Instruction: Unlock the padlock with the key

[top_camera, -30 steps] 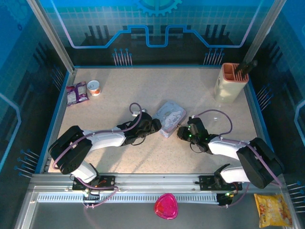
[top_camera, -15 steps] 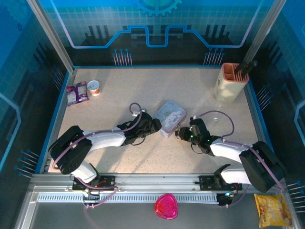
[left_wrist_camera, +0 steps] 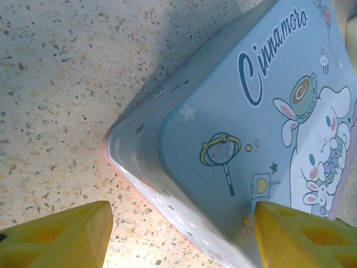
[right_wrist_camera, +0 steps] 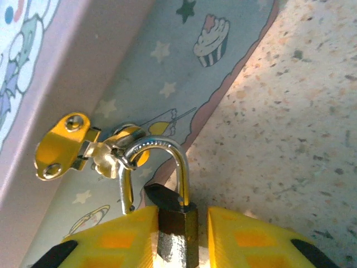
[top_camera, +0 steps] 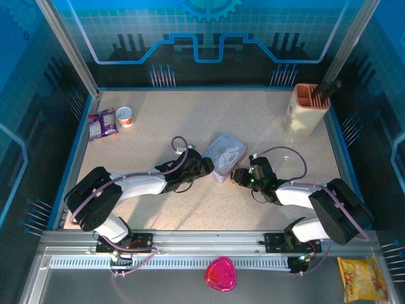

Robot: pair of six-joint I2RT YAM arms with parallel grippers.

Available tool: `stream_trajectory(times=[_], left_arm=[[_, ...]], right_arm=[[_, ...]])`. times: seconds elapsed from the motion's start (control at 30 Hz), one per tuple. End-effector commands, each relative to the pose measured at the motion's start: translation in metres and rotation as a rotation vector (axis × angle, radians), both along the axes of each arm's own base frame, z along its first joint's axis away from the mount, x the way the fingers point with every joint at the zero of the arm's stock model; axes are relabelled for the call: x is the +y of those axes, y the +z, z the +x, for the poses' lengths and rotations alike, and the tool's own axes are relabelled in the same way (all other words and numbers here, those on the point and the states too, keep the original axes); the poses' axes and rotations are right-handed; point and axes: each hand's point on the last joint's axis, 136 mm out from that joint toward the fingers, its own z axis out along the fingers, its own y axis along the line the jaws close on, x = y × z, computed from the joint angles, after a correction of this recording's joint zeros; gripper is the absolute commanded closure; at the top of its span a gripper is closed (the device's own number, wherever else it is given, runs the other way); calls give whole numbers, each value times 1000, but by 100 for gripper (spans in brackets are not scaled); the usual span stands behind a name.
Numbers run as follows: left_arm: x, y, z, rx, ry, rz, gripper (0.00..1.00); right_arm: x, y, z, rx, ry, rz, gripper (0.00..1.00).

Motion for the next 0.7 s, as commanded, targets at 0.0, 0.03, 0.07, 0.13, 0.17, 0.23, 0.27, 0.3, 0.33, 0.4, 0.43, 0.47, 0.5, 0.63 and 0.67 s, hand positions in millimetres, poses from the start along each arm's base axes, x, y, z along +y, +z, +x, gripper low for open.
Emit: stream_trajectory(times=[0.0,0.03,0.07,0.13,0.17,0.23,0.27,0.3,0.33,0.4,0.43,0.47,0.5,0.63,0.67], left_arm=[[24,-35,-16,103,19,130,32],[24,-35,-16,104,20,132,32],[24,-35,-16,104,18,131,32],[24,-35,-16,104,19,132,32],[24,-35,-16,103,20,132,32],[24,-35,-15,104,21,131,32],[24,-35,-15,102,21,130,32],[24,-34,-15,103,20,130,32],[24,-34,-15,104,21,130,32],[23,-33,-15,101,20,128,33],[23,-34,-15,102,19,128,32],[24,-34,-15,104,19,131,33],[24,-34,-15,102,19,131,33],[24,-35,-15,103,21,130,33],[24,-35,-15,104,21,129,33]], right_arm=[[4,-6,-4,18,30,-7,69],[5,-5,-4,10,35,-2,67],[6,-2,-4,-2,40,5,66],[8,0,-5,-15,47,15,65],[8,-1,-5,-13,50,16,66],[8,-2,-6,-8,52,13,72],[8,-3,-6,-6,49,11,75],[7,-3,-6,-5,45,13,77],[6,-3,-6,-7,38,17,78],[5,-2,-7,-11,24,27,81],[4,-1,-8,-14,18,32,83],[3,0,-8,-16,11,37,84],[1,0,-8,-12,-2,39,85],[-2,9,-7,-36,-32,54,89],[-2,13,-6,-46,-38,60,90]])
